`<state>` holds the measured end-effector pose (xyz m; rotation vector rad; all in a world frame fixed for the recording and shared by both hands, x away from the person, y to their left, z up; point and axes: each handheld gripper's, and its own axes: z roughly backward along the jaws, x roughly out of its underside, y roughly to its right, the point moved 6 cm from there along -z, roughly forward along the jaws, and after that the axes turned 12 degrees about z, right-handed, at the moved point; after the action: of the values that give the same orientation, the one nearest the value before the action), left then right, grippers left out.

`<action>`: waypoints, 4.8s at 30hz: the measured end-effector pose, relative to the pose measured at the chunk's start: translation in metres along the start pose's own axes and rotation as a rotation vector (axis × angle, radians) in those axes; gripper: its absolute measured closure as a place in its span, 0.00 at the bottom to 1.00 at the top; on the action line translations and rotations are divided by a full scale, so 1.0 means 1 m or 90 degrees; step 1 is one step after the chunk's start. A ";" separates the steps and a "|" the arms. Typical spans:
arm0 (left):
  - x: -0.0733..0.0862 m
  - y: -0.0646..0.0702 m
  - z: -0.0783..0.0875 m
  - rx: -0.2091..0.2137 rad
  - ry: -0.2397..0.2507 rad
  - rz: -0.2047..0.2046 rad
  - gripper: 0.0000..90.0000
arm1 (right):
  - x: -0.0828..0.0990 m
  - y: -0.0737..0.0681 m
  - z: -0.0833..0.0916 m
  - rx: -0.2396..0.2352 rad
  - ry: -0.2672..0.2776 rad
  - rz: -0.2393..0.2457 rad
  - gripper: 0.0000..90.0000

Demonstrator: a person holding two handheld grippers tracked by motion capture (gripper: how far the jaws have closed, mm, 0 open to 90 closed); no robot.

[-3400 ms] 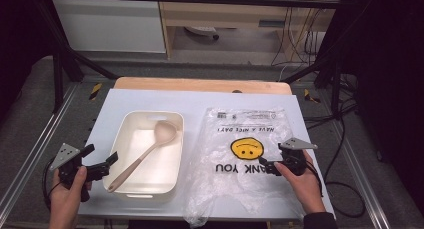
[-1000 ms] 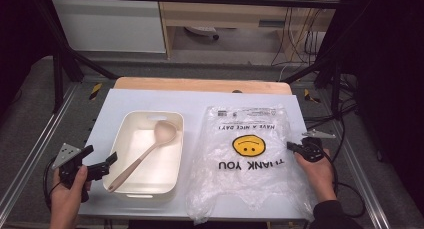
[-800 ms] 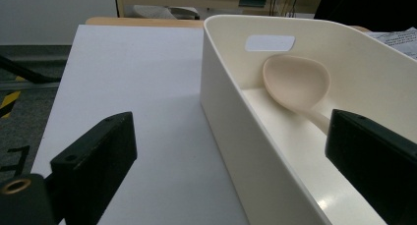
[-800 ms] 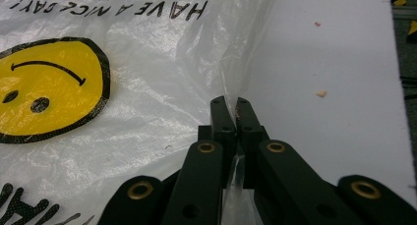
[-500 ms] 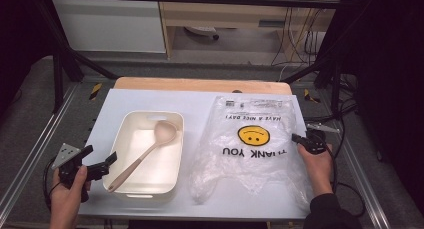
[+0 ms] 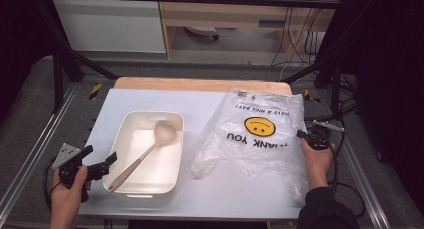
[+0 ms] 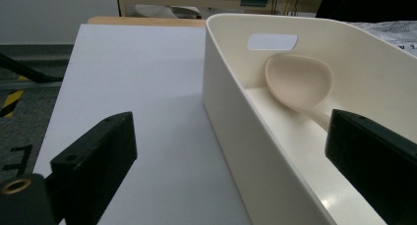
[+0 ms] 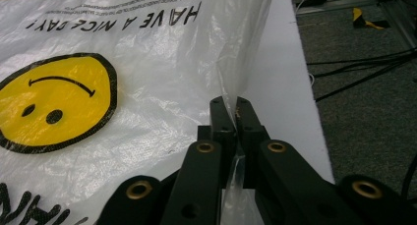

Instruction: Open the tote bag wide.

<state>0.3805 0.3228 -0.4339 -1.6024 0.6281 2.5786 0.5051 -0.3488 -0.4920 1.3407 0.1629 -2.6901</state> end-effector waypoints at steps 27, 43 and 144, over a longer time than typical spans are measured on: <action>-0.002 0.003 0.001 0.007 0.007 -0.003 0.05 | -0.006 -0.168 0.076 -0.168 0.049 0.257 0.14; -0.001 0.002 0.001 0.005 0.004 -0.008 0.05 | 0.019 -0.290 0.063 -0.320 0.021 0.393 0.15; -0.004 -0.001 0.004 0.007 0.018 -0.003 0.05 | -0.048 -0.177 0.058 -0.200 0.064 0.292 0.07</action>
<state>0.3794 0.3257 -0.4289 -1.6378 0.6378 2.5498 0.4591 -0.1805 -0.4125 1.2369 0.2422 -2.1194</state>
